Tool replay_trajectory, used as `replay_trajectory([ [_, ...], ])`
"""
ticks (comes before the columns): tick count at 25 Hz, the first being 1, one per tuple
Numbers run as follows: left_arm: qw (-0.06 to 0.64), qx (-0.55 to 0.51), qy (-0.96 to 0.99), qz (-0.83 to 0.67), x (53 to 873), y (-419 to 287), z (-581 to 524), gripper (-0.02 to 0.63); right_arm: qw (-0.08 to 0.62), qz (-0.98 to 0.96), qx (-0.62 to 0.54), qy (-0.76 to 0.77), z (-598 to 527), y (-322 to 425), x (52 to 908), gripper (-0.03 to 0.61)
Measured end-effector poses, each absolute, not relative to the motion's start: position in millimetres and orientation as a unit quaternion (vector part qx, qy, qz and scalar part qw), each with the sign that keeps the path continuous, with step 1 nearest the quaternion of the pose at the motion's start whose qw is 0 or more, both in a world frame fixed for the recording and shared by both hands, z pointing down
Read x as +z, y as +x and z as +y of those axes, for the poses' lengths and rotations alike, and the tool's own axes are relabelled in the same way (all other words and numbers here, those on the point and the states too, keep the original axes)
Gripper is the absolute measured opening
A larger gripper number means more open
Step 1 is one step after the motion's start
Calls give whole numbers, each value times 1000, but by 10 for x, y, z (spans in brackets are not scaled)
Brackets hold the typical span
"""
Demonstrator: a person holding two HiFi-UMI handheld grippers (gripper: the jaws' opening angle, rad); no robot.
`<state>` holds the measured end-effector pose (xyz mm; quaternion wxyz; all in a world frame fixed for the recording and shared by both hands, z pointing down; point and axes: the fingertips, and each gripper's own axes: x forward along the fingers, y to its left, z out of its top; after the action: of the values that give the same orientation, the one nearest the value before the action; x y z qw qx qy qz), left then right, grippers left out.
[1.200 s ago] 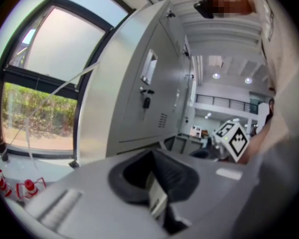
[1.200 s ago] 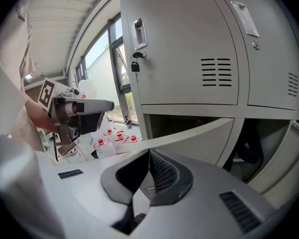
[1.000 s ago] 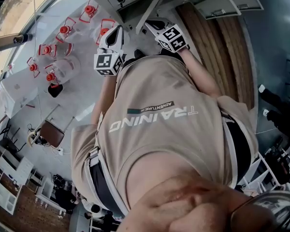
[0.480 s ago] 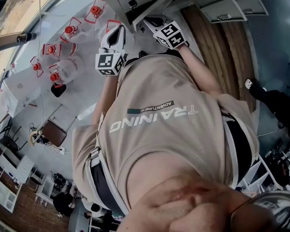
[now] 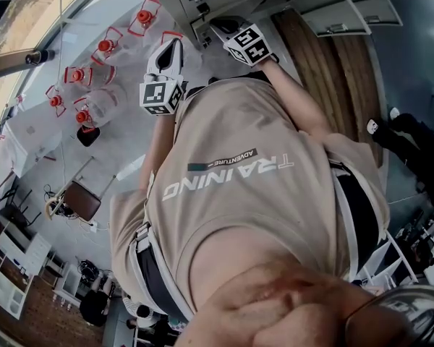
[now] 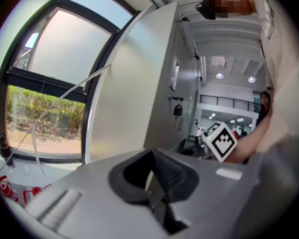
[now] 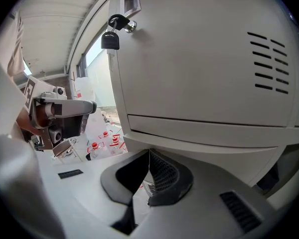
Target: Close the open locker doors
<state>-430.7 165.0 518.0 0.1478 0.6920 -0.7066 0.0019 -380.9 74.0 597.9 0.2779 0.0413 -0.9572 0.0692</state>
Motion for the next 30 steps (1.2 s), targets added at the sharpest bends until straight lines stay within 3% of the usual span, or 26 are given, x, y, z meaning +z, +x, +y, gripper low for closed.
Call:
replay_trajectory([
  [17,157,6,716,-680,5218,-4143,1524,5,286,-953,71,70,634,-3855,5948,14],
  [30,149,38,791,-592,5305,-2923,994,5,200,-947,95,232,337,-2042,5475,14],
])
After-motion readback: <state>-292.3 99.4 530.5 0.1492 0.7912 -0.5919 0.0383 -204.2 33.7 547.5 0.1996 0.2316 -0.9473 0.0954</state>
